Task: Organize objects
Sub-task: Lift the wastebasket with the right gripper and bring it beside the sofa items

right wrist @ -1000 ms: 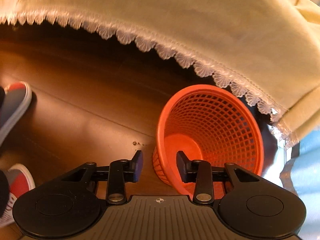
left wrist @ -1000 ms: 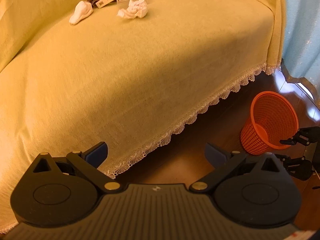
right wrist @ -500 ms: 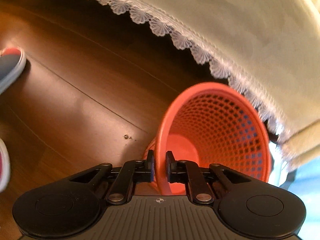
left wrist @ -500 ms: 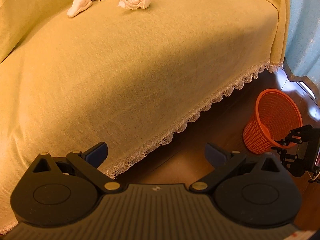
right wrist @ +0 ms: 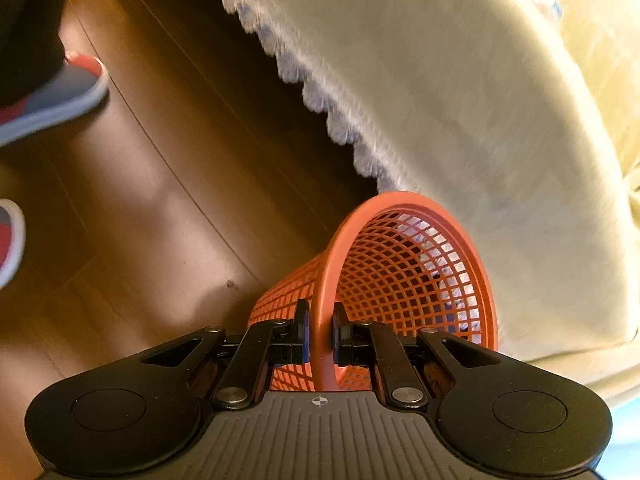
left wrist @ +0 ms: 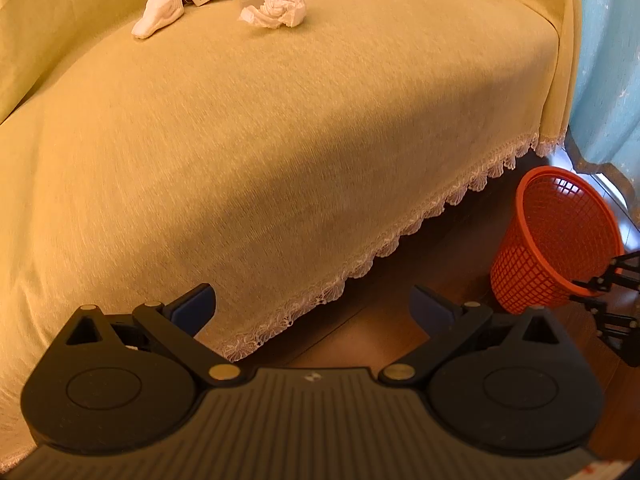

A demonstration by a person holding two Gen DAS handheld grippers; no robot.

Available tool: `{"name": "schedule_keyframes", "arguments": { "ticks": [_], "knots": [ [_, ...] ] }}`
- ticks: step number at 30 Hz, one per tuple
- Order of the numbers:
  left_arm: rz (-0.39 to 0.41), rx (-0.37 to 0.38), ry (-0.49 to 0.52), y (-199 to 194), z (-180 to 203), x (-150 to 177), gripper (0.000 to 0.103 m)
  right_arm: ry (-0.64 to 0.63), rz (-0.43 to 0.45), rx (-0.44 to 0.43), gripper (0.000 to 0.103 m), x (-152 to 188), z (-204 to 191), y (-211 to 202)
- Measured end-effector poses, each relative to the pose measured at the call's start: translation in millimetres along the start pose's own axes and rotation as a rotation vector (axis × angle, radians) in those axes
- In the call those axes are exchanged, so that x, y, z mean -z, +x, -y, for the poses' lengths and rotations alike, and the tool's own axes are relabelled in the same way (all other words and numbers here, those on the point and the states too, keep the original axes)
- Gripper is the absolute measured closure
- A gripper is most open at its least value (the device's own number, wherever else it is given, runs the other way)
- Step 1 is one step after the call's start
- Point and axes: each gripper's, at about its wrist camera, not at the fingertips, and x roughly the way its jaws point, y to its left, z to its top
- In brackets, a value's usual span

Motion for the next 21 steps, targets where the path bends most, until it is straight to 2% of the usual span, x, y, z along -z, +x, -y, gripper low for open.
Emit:
{"name": "schedule_keyframes", "arguments": {
  "ticks": [5, 10, 15, 21],
  "knots": [
    [0.008, 0.042, 0.006, 2, -11, -13, 0.001, -0.108, 0.017, -0.012, 0.096, -26, 9, -49],
    [0.001, 0.095, 0.012, 8, -32, -36, 0.001, -0.151, 0.020, -0.038, 0.096, -61, 37, -95],
    [-0.037, 0.090, -0.037, 0, -61, -66, 0.001, -0.153, 0.057, -0.060, 0.096, -99, 77, -140],
    [-0.066, 0.060, -0.049, -40, -84, -112, 0.001, -0.194, 0.099, -0.083, 0.096, -139, 131, -195]
  ]
}}
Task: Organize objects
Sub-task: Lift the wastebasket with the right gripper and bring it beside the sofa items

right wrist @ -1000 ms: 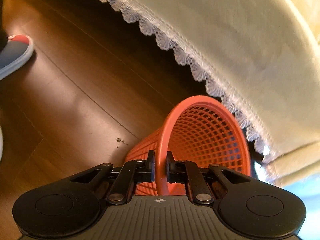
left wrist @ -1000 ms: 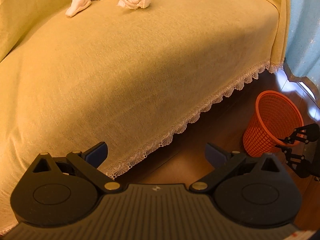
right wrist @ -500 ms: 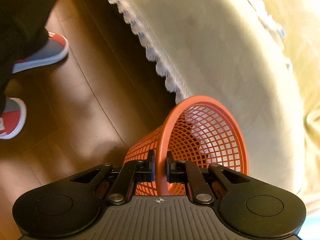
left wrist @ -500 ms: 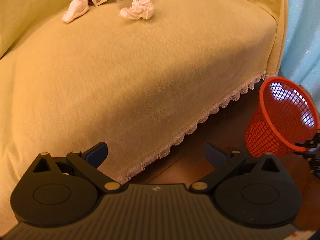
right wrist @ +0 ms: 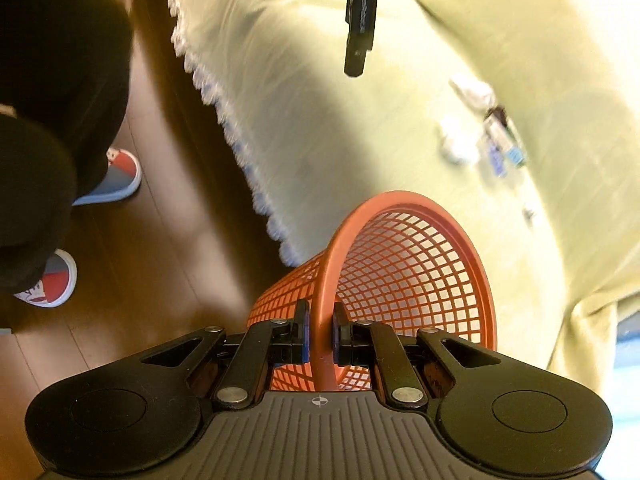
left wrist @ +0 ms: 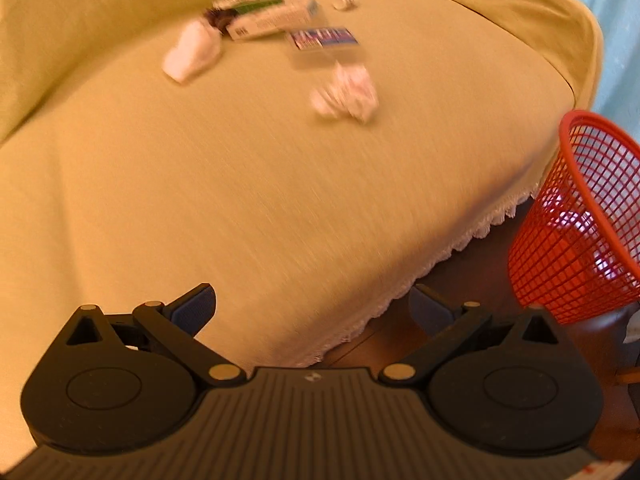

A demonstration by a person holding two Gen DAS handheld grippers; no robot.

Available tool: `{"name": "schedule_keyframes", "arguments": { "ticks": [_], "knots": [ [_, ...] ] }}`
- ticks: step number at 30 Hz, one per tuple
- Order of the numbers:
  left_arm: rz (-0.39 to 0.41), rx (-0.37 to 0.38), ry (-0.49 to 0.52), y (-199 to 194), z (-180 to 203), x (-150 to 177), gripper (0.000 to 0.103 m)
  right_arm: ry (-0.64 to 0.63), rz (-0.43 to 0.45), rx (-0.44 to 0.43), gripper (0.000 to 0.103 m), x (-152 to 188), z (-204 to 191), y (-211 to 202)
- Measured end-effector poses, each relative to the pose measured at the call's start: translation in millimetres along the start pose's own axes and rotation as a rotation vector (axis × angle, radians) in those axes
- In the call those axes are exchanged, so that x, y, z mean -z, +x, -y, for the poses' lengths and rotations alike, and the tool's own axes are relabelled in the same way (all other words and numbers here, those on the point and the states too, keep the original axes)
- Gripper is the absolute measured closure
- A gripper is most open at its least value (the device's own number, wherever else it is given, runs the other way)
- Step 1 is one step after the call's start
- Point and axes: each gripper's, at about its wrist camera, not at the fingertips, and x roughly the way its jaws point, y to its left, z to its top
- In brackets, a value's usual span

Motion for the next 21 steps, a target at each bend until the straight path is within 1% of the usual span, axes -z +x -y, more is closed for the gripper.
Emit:
{"name": "schedule_keyframes", "arguments": {
  "ticks": [5, 6, 11, 15, 19, 21],
  "knots": [
    [0.002, -0.026, -0.037, -39, -17, -43, 0.001, -0.062, 0.021, -0.002, 0.096, -14, 53, -33],
    [0.003, -0.035, -0.045, -46, -21, -51, 0.001, -0.074, 0.023, -0.001, 0.096, -11, 63, -40],
    [0.035, -0.052, -0.076, -71, -32, -79, 0.001, -0.131, 0.033, 0.021, 0.096, -12, 108, -42],
    [0.048, -0.048, -0.091, -73, -35, -91, 0.001, -0.147, 0.032, 0.035, 0.096, -10, 141, -34],
    [0.041, -0.037, -0.101, -61, -38, -103, 0.002, -0.152, 0.016, -0.003, 0.096, -9, 168, -20],
    [0.041, -0.010, -0.106, -48, -43, -112, 0.003, -0.165, -0.005, -0.023, 0.096, -8, 177, -10]
  ]
}}
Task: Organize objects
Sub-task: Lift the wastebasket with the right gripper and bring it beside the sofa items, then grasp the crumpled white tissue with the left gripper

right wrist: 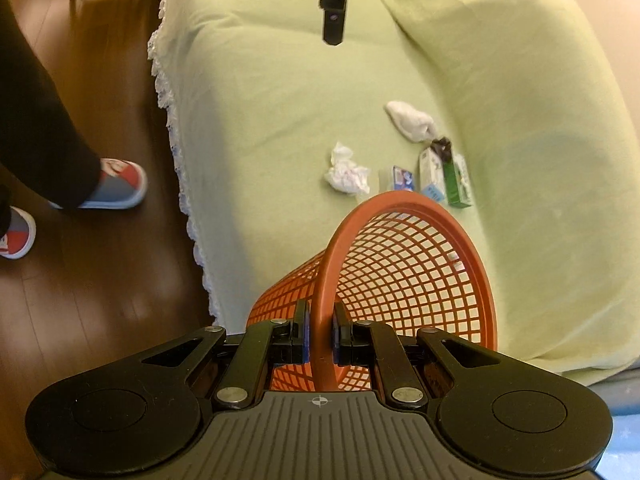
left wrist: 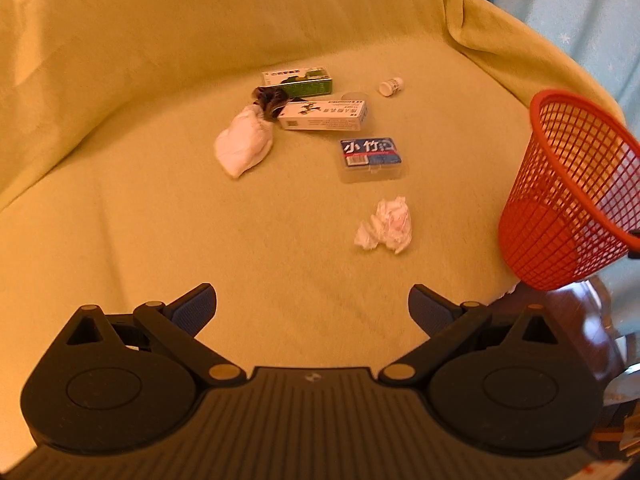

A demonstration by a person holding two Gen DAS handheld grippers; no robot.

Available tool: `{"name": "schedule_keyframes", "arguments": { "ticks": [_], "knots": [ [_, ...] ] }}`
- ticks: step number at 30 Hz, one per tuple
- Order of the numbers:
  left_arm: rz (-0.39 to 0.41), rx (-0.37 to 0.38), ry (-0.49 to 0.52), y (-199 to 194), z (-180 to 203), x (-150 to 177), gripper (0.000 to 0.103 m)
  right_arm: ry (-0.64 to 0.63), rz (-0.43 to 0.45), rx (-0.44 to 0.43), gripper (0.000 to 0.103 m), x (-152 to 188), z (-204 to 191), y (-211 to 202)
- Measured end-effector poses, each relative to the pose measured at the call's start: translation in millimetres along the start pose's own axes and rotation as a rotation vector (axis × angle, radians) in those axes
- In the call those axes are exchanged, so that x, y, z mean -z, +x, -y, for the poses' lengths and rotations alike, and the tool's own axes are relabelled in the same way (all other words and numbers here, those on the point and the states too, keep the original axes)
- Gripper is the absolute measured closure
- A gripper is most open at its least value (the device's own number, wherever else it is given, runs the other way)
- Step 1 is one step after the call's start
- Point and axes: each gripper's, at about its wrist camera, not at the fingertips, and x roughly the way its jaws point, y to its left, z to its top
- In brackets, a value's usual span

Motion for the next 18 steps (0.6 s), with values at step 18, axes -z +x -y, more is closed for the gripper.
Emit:
{"name": "schedule_keyframes", "arguments": {
  "ticks": [18],
  "knots": [
    [-0.054, 0.162, 0.194, 108, 10, -68, 0.024, 0.028, -0.072, -0.100, 0.096, 1, 73, 29]
  ]
}}
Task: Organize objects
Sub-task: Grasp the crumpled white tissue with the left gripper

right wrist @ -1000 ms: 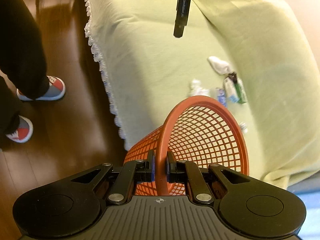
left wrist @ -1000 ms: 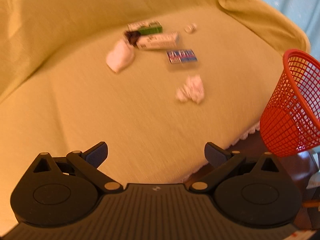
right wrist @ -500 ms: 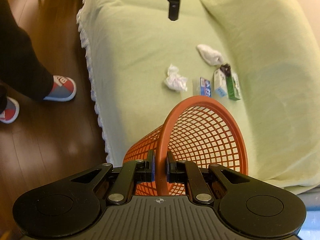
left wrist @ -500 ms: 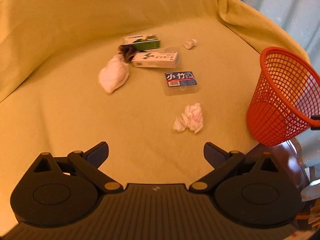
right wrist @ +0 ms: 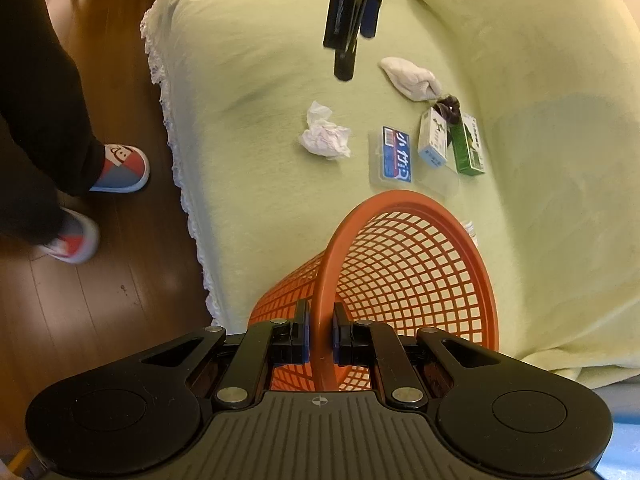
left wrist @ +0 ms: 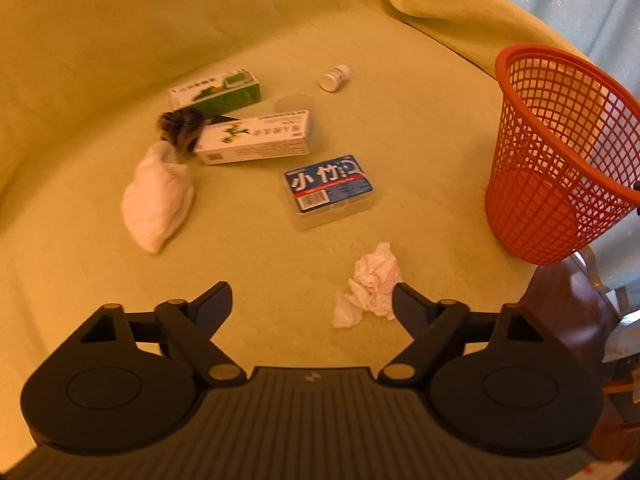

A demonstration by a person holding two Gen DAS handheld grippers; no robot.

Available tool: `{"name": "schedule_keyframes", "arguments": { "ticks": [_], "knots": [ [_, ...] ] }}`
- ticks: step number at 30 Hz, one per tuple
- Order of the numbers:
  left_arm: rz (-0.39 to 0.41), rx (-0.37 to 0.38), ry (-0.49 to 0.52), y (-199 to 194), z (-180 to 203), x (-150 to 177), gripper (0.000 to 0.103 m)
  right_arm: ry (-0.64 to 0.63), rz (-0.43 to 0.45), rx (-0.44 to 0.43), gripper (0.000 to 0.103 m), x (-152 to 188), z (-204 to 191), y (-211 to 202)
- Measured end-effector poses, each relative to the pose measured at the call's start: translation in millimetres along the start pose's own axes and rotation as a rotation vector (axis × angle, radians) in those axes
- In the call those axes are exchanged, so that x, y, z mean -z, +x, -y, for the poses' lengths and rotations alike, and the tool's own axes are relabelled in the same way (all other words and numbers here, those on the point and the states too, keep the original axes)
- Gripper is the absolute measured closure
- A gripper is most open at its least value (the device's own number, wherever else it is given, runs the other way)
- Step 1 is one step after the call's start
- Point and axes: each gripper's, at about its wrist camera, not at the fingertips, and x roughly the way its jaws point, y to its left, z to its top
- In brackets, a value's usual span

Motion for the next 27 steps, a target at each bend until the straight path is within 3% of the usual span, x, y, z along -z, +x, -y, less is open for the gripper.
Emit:
{"name": "schedule_keyframes", "arguments": {
  "ticks": [13, 20, 23, 26, 27],
  "knots": [
    [-0.064, 0.054, -0.016, 43, 17, 8, 0.033, 0.029, 0.053, -0.042, 0.096, 17, 26, -4],
    [-0.101, 0.057, -0.037, 70, 22, 18, 0.053, 0.027, 0.067, -0.048, 0.096, 26, 27, -6],
    [-0.101, 0.067, -0.048, 79, 23, 18, 0.055, 0.021, 0.061, -0.049, 0.096, 29, 26, -7],
    [-0.107, 0.093, -0.054, 86, 25, 18, 0.071, 0.011, 0.061, -0.045, 0.096, 31, 25, -7],
    [-0.103, 0.109, -0.052, 86, 26, 19, 0.083, 0.005, 0.062, -0.042, 0.096, 31, 25, -6]
  ]
}}
